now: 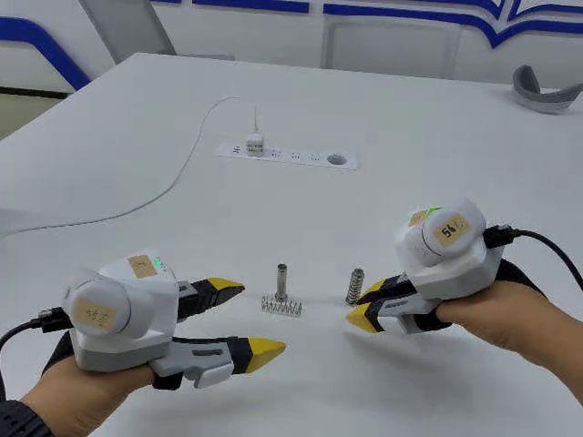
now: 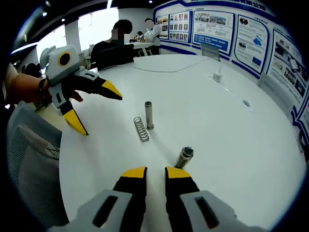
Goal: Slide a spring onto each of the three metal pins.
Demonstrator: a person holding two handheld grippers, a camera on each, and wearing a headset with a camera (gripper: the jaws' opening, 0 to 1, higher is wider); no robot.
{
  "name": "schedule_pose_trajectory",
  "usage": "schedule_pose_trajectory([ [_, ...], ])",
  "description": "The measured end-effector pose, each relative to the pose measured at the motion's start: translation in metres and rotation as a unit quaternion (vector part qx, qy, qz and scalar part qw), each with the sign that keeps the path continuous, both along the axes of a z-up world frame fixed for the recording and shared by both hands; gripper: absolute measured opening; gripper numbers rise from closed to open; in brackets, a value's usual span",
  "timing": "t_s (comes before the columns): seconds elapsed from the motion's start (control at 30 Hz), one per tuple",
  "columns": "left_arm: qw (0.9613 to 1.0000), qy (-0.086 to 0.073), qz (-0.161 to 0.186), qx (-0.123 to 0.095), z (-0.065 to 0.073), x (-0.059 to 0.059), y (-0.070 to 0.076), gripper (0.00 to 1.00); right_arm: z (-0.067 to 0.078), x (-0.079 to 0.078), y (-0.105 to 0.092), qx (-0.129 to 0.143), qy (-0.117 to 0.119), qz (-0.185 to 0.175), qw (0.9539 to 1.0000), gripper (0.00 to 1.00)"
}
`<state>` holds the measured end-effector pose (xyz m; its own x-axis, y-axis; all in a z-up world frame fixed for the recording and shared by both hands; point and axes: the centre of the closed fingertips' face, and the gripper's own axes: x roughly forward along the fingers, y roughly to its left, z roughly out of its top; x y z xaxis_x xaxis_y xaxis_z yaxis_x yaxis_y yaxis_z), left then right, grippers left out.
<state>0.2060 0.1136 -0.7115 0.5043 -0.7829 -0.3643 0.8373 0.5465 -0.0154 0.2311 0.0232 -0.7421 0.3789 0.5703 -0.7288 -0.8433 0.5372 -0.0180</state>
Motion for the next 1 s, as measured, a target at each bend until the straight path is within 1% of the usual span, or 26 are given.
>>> schedule_pose_trajectory([
  [0.3,1.0000,0.000,0.000,0.000,0.000,-0.001,0.000,0.55,0.003,0.000,0.022,-0.003,-0.011,0.034,0.9994,0.17],
  [0.53,1.0000,0.001,0.000,0.002,0.000,-0.001,0.000,0.55,0.006,0.006,0.038,-0.001,-0.017,0.052,0.9985,0.17],
  [0.73,1.0000,0.000,-0.001,0.002,0.000,-0.002,0.000,0.55,0.002,0.010,0.048,-0.002,-0.018,0.063,0.9978,0.17],
  [1.0,1.0000,0.003,-0.001,0.005,-0.001,-0.003,0.001,0.55,-0.007,0.015,0.058,-0.006,-0.011,0.072,0.9973,0.17],
])
